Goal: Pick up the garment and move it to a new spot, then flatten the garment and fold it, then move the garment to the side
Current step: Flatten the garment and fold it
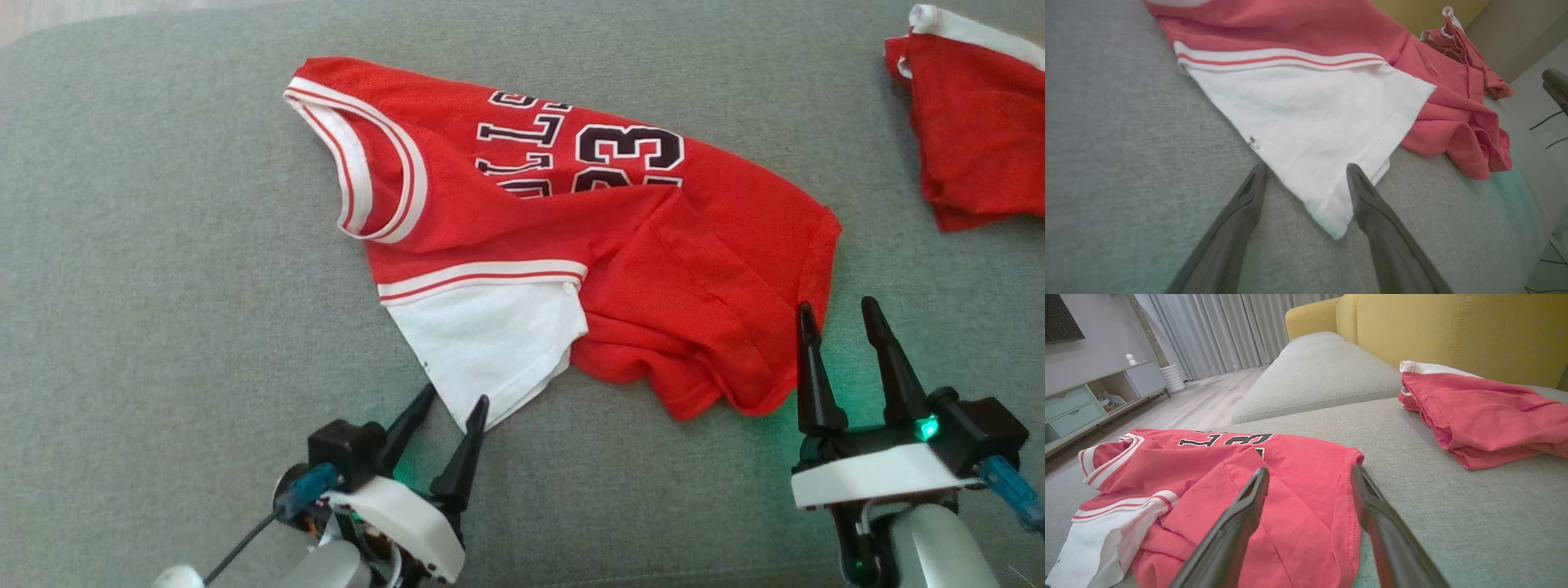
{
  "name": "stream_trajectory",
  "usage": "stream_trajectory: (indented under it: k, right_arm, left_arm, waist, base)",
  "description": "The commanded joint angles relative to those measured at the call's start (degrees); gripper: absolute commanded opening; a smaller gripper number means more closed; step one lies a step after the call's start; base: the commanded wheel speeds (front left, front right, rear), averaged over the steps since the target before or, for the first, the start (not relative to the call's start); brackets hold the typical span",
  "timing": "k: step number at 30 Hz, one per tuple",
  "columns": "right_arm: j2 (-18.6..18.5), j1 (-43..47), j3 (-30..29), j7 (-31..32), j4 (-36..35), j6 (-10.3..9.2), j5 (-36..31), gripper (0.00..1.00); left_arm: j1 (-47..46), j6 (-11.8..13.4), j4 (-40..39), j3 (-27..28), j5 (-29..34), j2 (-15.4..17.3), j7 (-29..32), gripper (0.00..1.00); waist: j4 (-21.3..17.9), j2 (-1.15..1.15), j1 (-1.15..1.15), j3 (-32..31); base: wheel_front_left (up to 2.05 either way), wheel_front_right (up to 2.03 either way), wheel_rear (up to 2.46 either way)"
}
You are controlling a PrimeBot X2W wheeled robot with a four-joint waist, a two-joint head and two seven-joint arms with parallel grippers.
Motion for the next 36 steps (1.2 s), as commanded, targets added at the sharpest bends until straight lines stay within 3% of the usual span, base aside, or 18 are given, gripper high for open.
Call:
stream_trajectory:
  k: [1,8,12,13,14,15,16,17,23,27,36]
  right_arm:
    - [-0.30,-0.61,1.15,-0.15,-1.73,-0.11,-0.40,1.00]
    - [-0.30,-0.57,0.85,-0.15,-1.59,-0.11,-0.30,1.00]
    - [-0.30,-0.54,0.70,-0.15,-1.42,-0.11,-0.17,1.00]
    - [-0.30,-0.52,0.72,-0.15,-1.39,-0.11,-0.15,1.00]
    - [-0.30,-0.52,0.77,-0.15,-1.38,-0.11,-0.09,1.00]
    - [-0.30,-0.50,0.80,-0.15,-1.38,-0.11,-0.05,1.00]
    - [-0.30,-0.48,0.83,-0.15,-1.42,-0.11,0.00,1.00]
    - [-0.30,-0.42,0.88,-0.15,-1.46,-0.11,0.06,1.00]
    - [-0.30,1.35,0.84,-0.15,-1.26,-0.11,0.27,1.00]
    - [-1.09,5.99,0.09,-0.15,-1.80,-0.11,1.32,1.00]
    - [-4.75,11.76,2.81,-0.15,-2.45,-0.11,8.02,1.00]
  left_arm:
    - [-0.02,0.01,-1.75,0.49,0.25,0.86,2.30,1.00]
    - [1.14,2.17,-3.85,-0.46,0.13,2.00,7.03,1.00]
    - [2.23,1.88,-5.88,-1.13,-1.06,2.13,9.08,1.00]
    - [2.42,1.70,-6.42,-1.17,-1.39,2.14,9.24,0.83]
    - [2.56,1.64,-6.86,-1.08,-1.64,2.18,9.22,0.44]
    - [2.47,1.63,-7.25,-1.08,-1.43,2.35,8.91,0.30]
    - [2.27,1.88,-7.63,-0.71,-1.12,2.41,7.94,0.07]
    - [2.11,2.18,-7.86,-0.25,-1.01,2.36,7.04,0.00]
    - [0.04,3.02,-10.03,2.31,0.71,2.90,0.88,0.00]
    - [-1.77,4.65,-14.15,5.79,2.51,4.93,-4.13,0.00]
    - [-3.26,7.93,-22.26,11.83,3.98,10.12,-5.72,0.00]
  waist:
    - [-0.33,0.00,0.00,-0.01]
    - [-0.75,0.00,0.00,-0.35]
    - [-0.76,0.00,0.00,-0.75]
    - [-0.78,0.00,0.00,-0.81]
    - [-0.82,0.00,0.00,-0.87]
    - [-0.84,0.00,0.00,-0.90]
    - [-0.84,0.00,0.00,-0.90]
    - [-0.84,0.00,0.00,-0.90]
    - [-0.33,0.00,0.00,-1.16]
    - [0.47,0.00,0.00,-2.12]
    - [1.06,0.00,0.00,-2.94]
  base:
    - [0.00,0.00,0.00]
    - [0.00,0.00,0.00]
    - [0.00,0.00,0.00]
    - [0.00,0.00,0.00]
    - [0.00,0.00,0.00]
    - [0.00,0.00,0.00]
    - [0.00,0.00,0.00]
    - [0.00,0.00,0.00]
    - [0.00,0.00,0.00]
    - [0.00,0.00,0.00]
    - [0.00,0.00,0.00]
